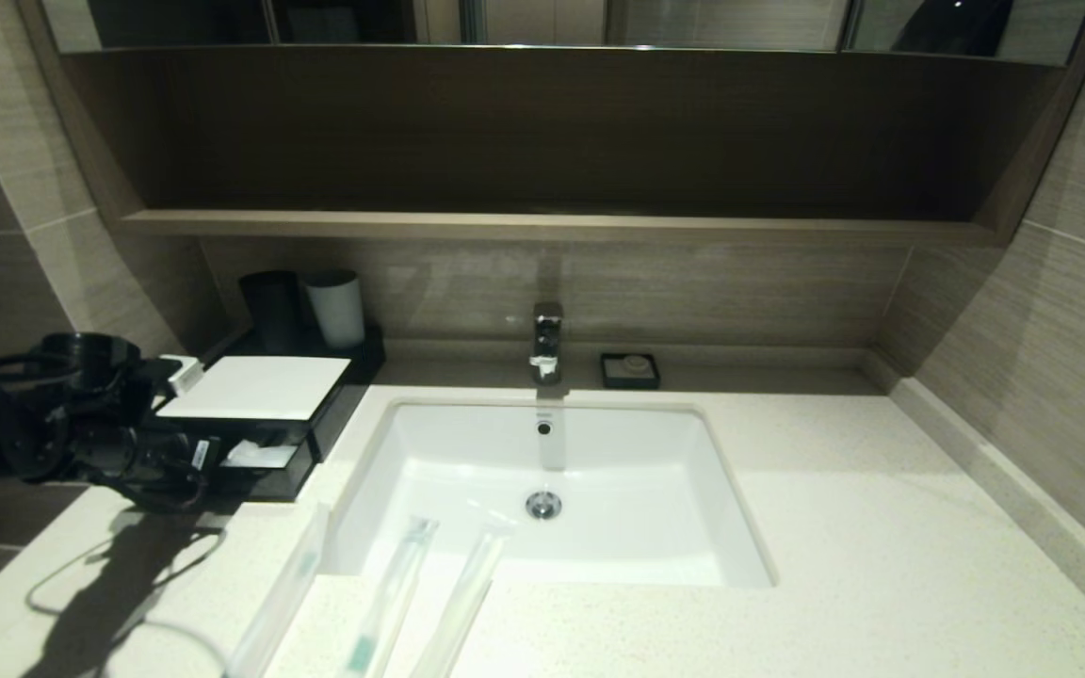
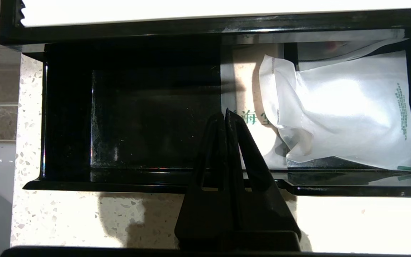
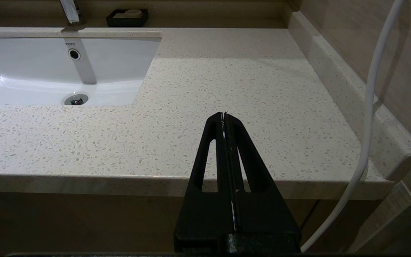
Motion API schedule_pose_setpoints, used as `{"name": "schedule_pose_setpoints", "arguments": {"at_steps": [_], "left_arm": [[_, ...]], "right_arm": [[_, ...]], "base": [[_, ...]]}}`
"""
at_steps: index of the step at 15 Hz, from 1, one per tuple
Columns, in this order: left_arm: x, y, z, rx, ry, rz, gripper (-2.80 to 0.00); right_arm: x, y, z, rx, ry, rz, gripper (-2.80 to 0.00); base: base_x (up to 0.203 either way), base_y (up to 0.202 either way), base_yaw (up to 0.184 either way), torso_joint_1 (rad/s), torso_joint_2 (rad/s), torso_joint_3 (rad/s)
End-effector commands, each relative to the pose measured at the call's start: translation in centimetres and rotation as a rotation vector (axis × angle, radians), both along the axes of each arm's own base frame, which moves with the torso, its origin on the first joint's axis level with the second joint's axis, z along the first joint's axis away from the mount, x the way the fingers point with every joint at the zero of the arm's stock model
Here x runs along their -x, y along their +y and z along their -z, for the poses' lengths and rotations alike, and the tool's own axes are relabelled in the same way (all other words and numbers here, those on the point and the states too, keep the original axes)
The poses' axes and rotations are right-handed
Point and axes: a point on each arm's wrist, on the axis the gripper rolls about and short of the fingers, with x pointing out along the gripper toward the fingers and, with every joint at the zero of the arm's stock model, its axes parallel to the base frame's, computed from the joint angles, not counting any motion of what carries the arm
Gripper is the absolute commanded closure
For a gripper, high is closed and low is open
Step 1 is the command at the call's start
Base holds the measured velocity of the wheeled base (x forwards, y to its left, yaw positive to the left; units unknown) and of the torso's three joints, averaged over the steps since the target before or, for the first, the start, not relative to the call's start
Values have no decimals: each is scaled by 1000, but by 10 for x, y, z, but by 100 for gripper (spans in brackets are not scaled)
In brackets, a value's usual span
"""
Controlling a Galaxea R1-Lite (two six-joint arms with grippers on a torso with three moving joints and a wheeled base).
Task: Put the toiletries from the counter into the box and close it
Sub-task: Open the drawer
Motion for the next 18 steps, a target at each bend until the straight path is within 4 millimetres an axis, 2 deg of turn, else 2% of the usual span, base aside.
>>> {"name": "schedule_pose_setpoints", "arguments": {"at_steps": [1,18], "left_arm": [[1,0,-2,-4,-3,2,0],[18,-4,-17,-15,126,2,0]], "right_arm": [[0,0,1,0,2,0,0],[0,0,1,0,0,0,0]], "base": [[0,0,0,0,0,0],[0,0,0,0,0,0]]}}
